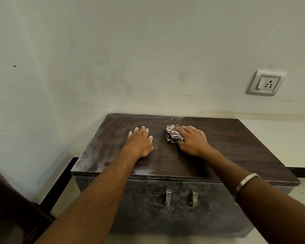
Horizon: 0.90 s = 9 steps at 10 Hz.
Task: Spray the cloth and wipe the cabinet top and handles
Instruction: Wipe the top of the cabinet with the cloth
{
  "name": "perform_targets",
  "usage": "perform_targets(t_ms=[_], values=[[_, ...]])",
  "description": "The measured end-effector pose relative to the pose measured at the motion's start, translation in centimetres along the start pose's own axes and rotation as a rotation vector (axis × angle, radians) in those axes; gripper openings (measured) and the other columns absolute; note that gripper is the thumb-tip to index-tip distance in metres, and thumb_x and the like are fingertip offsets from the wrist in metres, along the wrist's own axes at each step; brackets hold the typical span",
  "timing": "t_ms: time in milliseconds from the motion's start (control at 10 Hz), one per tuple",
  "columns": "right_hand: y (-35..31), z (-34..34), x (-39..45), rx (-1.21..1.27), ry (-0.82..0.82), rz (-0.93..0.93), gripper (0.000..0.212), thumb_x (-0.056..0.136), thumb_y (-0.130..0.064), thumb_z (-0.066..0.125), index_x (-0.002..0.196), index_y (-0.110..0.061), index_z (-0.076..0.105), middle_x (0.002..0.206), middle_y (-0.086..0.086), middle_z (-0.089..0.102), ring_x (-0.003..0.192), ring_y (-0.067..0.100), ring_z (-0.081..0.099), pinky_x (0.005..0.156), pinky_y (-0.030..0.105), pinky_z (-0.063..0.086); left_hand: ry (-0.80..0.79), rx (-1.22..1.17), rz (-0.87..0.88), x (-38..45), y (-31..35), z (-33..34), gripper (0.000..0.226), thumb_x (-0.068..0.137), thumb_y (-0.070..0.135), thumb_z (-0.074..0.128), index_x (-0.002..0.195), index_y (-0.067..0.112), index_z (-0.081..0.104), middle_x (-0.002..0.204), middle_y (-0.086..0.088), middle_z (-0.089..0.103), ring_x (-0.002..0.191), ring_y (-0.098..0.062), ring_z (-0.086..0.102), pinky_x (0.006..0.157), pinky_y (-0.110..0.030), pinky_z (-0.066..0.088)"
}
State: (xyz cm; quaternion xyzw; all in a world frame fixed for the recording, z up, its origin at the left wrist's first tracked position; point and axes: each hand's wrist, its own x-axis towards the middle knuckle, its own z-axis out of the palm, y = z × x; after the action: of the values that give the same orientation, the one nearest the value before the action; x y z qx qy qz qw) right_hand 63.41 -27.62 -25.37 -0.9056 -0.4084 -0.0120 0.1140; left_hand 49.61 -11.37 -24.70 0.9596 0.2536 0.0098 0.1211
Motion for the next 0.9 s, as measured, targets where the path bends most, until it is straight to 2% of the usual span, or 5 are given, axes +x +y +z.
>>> perform_targets(t_ms=[200, 400, 600, 700, 900], values=[[-1.7, 0.4, 1.0, 0.002, -0.006, -0.027, 0.061, 0.091, -0.044, 0.044, 0.147, -0.041, 0.019, 0.157, -0.006, 0.023, 0.147, 0.023, 0.011, 0.116, 0.046, 0.004, 0.012, -0.007, -0.006, 0.8, 0.3, 0.1, 0.056, 0.103, 0.032, 0.025, 0.154, 0.011, 0.014, 0.163, -0.004, 0.006, 0.15, -0.026, 0.003, 0.12, -0.045, 0.005], [1.2, 0.5, -0.6, -0.018, 0.033, -0.159, 0.058, 0.092, -0.046, 0.042, 0.146, -0.042, 0.021, 0.155, -0.008, 0.028, 0.146, 0.019, 0.015, 0.116, 0.045, 0.008, 0.007, -0.017, -0.008, 1.2, 0.5, 0.2, 0.057, 0.103, 0.032, 0.025, 0.154, 0.01, 0.014, 0.163, -0.004, 0.006, 0.15, -0.026, 0.003, 0.12, -0.045, 0.004], [2.4, -0.2, 2.1, -0.056, -0.001, 0.026, 0.057, 0.093, -0.046, 0.037, 0.147, -0.04, 0.019, 0.157, -0.006, 0.024, 0.147, 0.022, 0.013, 0.116, 0.046, 0.007, 0.013, -0.014, 0.005, 1.3, 0.6, 0.4, 0.057, 0.103, 0.032, 0.024, 0.154, 0.01, 0.012, 0.163, -0.005, 0.005, 0.15, -0.026, 0.002, 0.121, -0.045, 0.003], [0.6, 0.1, 3.6, -0.057, -0.002, 0.053, 0.058, 0.093, -0.046, 0.038, 0.147, -0.039, 0.02, 0.157, -0.005, 0.024, 0.146, 0.024, 0.013, 0.116, 0.047, 0.006, 0.025, -0.006, 0.012, 1.6, 0.9, 0.4, 0.057, 0.103, 0.032, 0.024, 0.154, 0.01, 0.013, 0.163, -0.004, 0.005, 0.15, -0.026, 0.001, 0.121, -0.044, 0.002], [-0.9, 0.9, 3.2, -0.037, 0.015, -0.113, 0.058, 0.092, -0.044, 0.041, 0.147, -0.04, 0.02, 0.155, -0.009, 0.027, 0.146, 0.019, 0.014, 0.117, 0.044, 0.006, 0.029, -0.036, 0.021, 2.3, 1.6, 0.5, 0.057, 0.103, 0.033, 0.024, 0.154, 0.011, 0.013, 0.163, -0.004, 0.005, 0.15, -0.025, 0.0, 0.121, -0.044, 0.001]])
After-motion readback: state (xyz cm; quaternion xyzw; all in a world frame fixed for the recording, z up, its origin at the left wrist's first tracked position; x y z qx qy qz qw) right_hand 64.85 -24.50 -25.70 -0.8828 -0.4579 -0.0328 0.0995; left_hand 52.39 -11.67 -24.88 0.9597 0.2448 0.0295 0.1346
